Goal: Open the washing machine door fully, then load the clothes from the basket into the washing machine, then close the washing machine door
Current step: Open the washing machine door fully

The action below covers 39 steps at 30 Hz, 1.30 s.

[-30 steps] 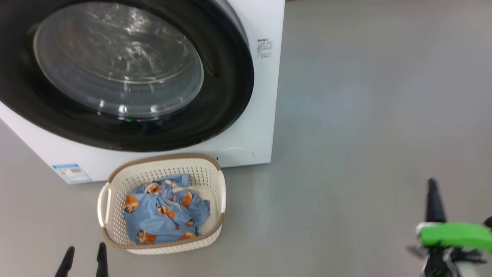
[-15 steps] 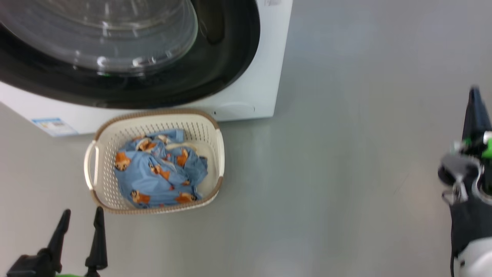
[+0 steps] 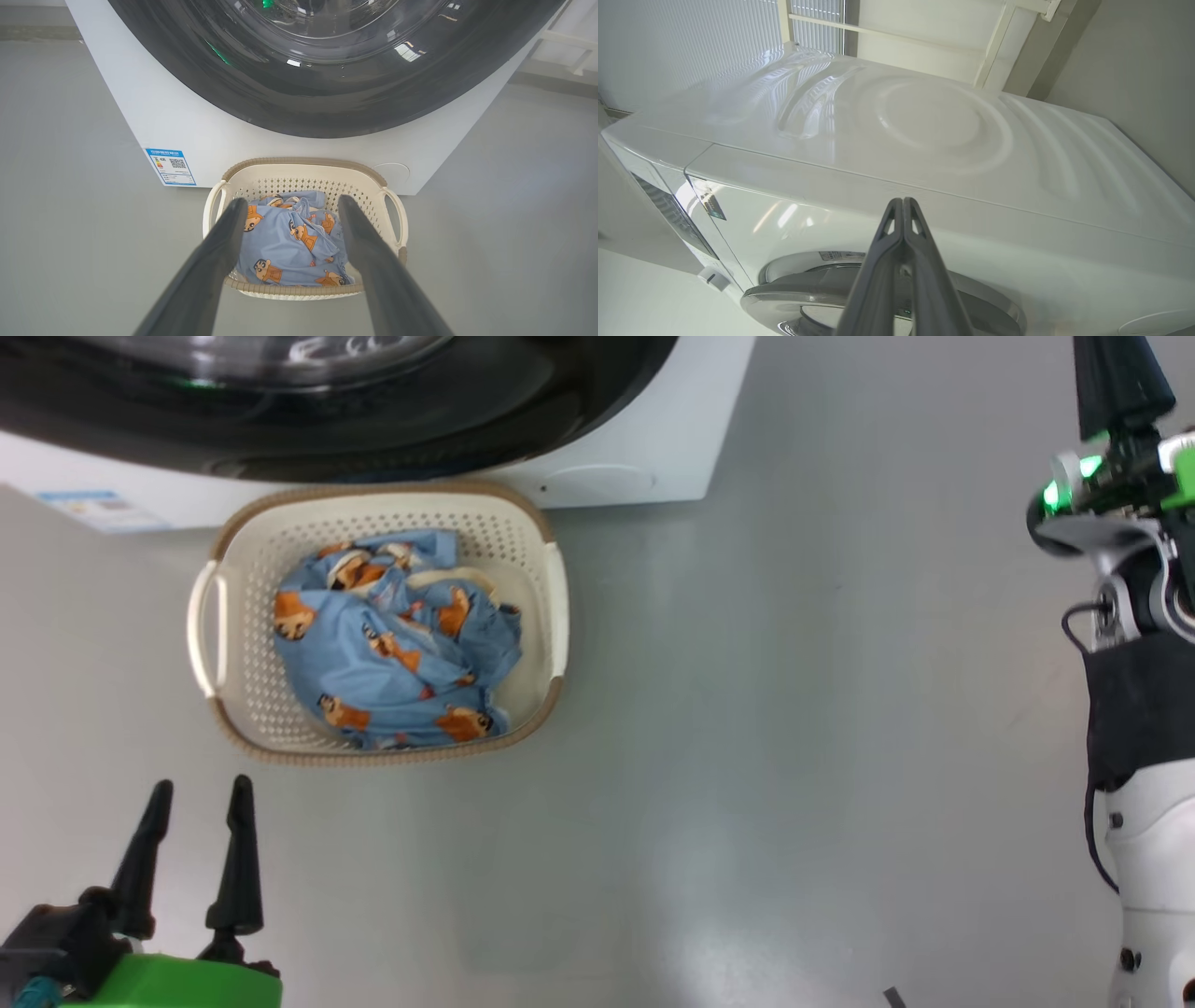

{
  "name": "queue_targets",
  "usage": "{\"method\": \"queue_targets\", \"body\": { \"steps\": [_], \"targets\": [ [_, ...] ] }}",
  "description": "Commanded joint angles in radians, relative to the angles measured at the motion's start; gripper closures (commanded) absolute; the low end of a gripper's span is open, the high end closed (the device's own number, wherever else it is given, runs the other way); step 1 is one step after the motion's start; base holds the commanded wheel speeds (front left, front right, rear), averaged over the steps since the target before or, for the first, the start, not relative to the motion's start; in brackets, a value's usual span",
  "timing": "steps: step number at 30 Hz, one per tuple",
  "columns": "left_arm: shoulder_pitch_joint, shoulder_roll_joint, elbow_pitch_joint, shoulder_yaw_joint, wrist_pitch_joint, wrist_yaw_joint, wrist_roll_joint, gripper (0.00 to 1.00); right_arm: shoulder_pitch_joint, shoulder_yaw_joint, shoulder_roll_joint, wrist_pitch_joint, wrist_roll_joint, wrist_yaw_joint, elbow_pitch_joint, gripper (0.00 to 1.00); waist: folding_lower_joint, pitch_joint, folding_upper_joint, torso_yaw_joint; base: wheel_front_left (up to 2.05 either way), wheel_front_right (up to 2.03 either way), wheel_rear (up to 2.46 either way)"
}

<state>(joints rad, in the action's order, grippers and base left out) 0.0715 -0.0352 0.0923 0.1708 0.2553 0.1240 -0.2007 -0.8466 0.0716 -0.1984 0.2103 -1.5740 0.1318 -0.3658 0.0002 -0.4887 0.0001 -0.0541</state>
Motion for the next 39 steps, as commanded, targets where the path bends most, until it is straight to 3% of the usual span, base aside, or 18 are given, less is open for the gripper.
{"method": "queue_targets", "body": {
  "steps": [1,19,39],
  "targets": [
    [0.008,-0.015,-0.012,0.027,0.006,0.005,-0.010,0.00,-0.028,-0.029,-0.003,0.023,0.006,-0.001,0.035,1.00,-0.0002,-0.033,-0.0001,-0.043,0.00,0.00,0.00],
    [-0.026,-0.015,0.001,-0.054,0.006,-0.001,-0.047,0.00,-0.173,-0.146,-0.055,0.143,0.027,-0.001,0.005,1.00,-0.0002,-0.031,-0.0001,-0.205,0.00,0.00,0.00],
    [-0.075,-0.015,-0.029,-0.128,0.006,-0.040,-0.109,0.00,-0.256,-0.182,-0.106,0.152,0.030,-0.001,-0.009,1.00,-0.0002,-0.070,-0.0001,-0.286,0.00,0.00,0.00]
  ]
}}
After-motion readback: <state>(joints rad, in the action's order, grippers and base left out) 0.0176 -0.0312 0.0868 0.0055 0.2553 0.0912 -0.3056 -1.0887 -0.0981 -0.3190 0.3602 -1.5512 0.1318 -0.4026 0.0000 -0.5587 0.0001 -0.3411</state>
